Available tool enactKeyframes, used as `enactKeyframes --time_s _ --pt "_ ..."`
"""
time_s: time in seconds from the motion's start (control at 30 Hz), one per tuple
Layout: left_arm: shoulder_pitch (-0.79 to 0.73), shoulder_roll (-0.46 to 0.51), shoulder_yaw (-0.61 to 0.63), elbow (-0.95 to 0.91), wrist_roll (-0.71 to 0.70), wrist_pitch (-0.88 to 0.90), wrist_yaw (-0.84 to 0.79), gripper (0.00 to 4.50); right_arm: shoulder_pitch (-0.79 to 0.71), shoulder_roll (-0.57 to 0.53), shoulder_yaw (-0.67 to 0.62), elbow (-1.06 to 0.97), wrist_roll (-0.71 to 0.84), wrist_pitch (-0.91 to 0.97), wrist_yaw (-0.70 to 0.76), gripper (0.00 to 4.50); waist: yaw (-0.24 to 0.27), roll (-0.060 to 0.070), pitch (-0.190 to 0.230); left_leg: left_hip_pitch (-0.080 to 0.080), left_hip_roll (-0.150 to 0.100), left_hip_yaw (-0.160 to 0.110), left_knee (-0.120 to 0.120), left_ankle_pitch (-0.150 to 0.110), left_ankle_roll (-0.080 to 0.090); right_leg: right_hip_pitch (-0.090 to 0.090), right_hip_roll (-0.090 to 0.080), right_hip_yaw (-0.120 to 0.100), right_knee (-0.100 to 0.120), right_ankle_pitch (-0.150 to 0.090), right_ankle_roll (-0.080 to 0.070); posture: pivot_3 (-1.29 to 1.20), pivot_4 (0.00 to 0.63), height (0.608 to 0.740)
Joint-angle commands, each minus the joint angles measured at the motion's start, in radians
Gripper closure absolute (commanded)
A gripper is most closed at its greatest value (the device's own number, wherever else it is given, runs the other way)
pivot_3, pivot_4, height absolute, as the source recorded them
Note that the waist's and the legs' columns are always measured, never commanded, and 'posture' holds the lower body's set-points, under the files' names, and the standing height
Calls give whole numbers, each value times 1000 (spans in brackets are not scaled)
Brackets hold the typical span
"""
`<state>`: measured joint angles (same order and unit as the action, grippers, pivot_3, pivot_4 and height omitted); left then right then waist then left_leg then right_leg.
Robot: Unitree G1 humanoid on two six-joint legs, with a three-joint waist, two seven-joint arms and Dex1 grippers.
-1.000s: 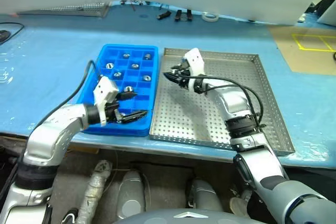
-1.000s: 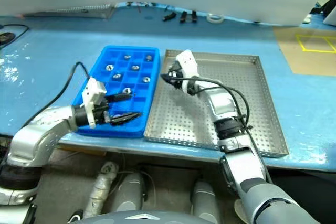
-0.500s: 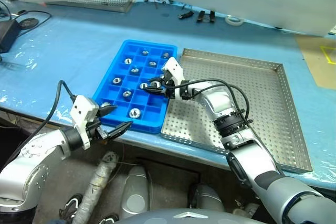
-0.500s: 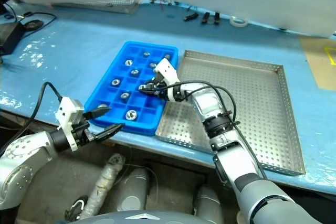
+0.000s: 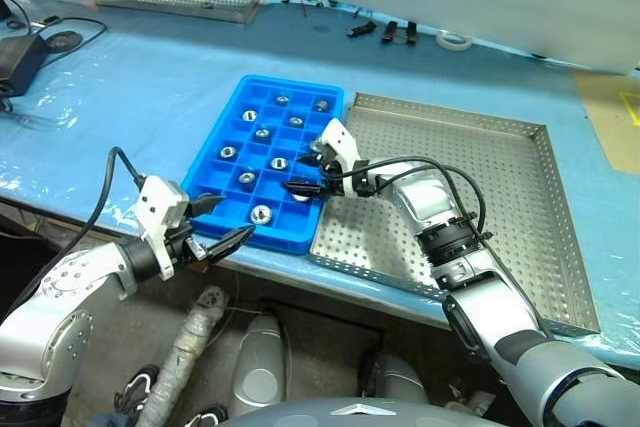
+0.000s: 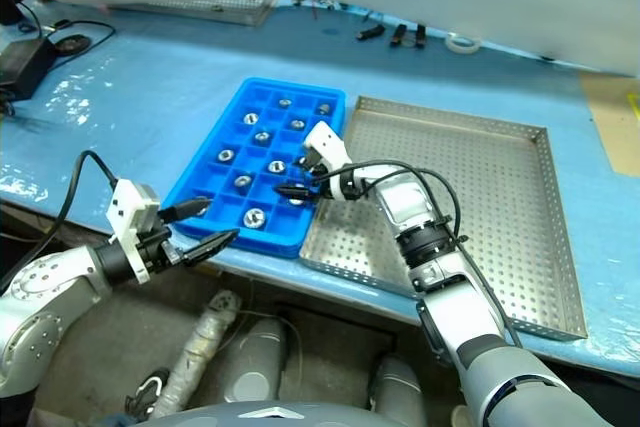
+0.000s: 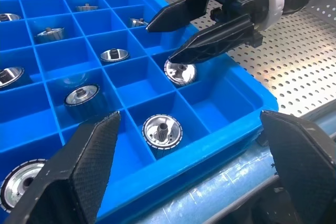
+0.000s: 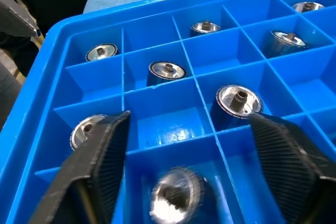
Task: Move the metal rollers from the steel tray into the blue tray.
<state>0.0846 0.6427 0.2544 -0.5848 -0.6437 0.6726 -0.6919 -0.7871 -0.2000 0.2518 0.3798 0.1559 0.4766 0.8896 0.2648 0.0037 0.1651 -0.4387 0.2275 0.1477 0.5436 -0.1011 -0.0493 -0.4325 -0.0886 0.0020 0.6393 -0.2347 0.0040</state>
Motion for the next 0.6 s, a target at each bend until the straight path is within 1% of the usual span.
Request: enactKeyframes --time_s 0.03,0.3,0.4,0.53,0.6 --pt "-19 16 -6 0 -1 -15 -9 0 -19 -3 -23 -25 2 3 -18 34 -2 0 0 0 0 0 0 0 0 0 0 0 0 0 0 414 150 740" --pt "-62 31 -23 24 -10 -6 -20 0 -19 -9 -53 -47 23 18 -41 34 -2 0 0 0 0 0 1 0 -1 0 0 0 1 0 0 397 150 740" --pt "-110 31 -51 62 0 -14 -32 0 -20 -16 -78 -68 -5 -6 -109 34 -3 0 0 0 0 0 1 1 -1 0 0 0 1 0 0 335 150 740" --pt "-241 -2 -135 176 48 -57 -52 0 -12 -34 -162 -112 21 47 -203 34 -9 0 0 0 0 0 2 2 -3 1 0 0 2 0 0 266 150 740" --pt "-312 -28 -185 231 68 -77 -72 0 20 -50 -210 -184 49 87 -233 34 -14 0 0 0 -1 0 3 4 -6 1 0 0 3 1 1 209 150 740"
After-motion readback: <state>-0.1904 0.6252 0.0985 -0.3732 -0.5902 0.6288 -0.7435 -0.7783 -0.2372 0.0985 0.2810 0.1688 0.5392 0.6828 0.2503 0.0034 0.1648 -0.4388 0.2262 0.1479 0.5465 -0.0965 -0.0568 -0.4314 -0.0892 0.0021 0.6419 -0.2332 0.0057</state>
